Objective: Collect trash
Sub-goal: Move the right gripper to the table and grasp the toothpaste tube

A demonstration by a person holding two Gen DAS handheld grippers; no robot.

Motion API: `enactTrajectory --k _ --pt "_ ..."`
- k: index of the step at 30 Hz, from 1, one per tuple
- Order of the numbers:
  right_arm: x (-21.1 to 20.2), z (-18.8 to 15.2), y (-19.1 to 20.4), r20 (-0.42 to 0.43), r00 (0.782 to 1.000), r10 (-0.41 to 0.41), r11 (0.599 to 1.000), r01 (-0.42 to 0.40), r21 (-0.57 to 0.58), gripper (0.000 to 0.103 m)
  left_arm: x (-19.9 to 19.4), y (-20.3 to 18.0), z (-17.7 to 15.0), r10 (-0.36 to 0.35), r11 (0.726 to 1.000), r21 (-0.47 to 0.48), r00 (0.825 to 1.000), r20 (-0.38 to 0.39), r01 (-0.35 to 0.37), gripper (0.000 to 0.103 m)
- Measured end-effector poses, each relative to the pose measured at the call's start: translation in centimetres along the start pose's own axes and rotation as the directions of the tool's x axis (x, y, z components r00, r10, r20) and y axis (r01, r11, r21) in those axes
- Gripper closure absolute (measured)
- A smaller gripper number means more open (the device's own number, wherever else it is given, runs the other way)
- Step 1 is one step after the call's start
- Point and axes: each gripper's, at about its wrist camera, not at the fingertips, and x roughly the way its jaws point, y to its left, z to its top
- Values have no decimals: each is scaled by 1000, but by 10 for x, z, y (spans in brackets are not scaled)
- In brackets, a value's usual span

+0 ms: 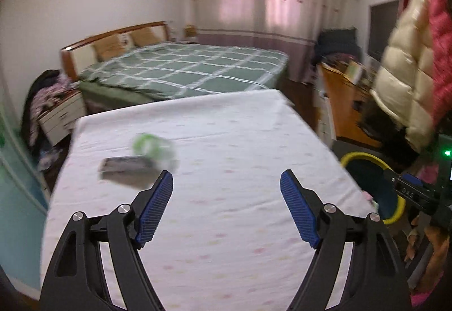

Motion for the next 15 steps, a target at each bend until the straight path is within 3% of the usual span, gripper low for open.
enactTrajectory --k 8,15 --pt "7 0 126 -51 980 191 965 -197 -172 32 -33 99 -12 183 977 -116 982 42 -178 25" --pt "4 -6 241 -128 927 354 883 -376 -282 32 -62 174 -24 310 933 -208 949 54 -293 24"
